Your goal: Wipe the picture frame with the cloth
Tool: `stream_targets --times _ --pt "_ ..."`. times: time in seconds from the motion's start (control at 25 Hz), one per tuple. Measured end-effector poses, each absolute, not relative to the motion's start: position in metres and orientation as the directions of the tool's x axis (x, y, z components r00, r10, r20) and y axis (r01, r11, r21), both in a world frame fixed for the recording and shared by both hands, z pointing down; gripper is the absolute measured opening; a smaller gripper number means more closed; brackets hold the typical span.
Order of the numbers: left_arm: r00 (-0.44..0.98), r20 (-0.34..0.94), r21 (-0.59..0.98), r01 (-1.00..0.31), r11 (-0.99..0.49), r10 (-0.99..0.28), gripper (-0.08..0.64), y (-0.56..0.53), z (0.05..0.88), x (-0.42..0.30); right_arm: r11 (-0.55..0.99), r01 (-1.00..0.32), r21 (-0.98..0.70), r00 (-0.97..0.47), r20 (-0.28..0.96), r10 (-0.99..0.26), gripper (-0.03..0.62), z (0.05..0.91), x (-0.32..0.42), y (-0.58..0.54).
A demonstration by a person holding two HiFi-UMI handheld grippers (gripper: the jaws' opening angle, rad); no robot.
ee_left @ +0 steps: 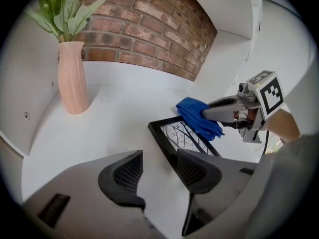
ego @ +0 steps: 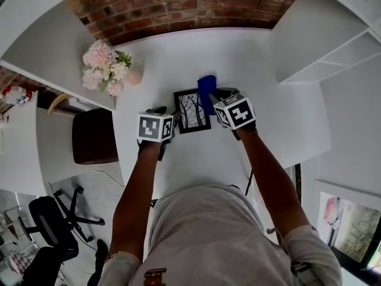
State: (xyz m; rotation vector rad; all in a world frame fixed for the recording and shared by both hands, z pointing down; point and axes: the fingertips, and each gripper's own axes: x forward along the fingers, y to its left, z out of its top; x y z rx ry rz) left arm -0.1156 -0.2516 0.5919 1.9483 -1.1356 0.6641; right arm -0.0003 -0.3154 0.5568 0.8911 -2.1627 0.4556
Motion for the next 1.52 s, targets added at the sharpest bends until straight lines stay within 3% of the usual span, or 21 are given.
stream_targets --times 0.32,0.56,0.84,1.2,1.52 --pt "0.474 0.734 0.369 -0.879 -0.301 -0.487 0.209 -0.251 0.592 -0.116 0.703 -0.704 -0.1 -0.571 0.669 -0.476 0.046 0.511 -0.014 -0.292" --pt "0.476 0.732 0.37 -0.879 -0.302 -0.488 0.21 -0.251 0.592 -0.116 0.695 -0.661 -0.285 -0.688 0.599 -0.409 0.046 0.495 -0.059 -0.268" --pt "0.476 0.731 0.369 -0.878 -0.303 -0.489 0.209 -0.251 0.591 -0.115 0.644 -0.676 -0.358 -0.67 0.663 -0.334 0.046 0.539 -0.084 -0.255" --pt "0.473 0.729 0.368 -0.88 -0.3 -0.494 0.209 -0.251 0.591 -0.116 0.661 -0.73 -0.171 -0.524 0.761 -0.382 0.048 0.565 -0.053 -0.263" --pt "0.471 0.729 0.365 -0.881 -0.3 -0.496 0.209 -0.251 0.592 -0.117 0.634 -0.763 -0.125 -0.477 0.771 -0.423 0.048 0.56 -0.006 -0.266"
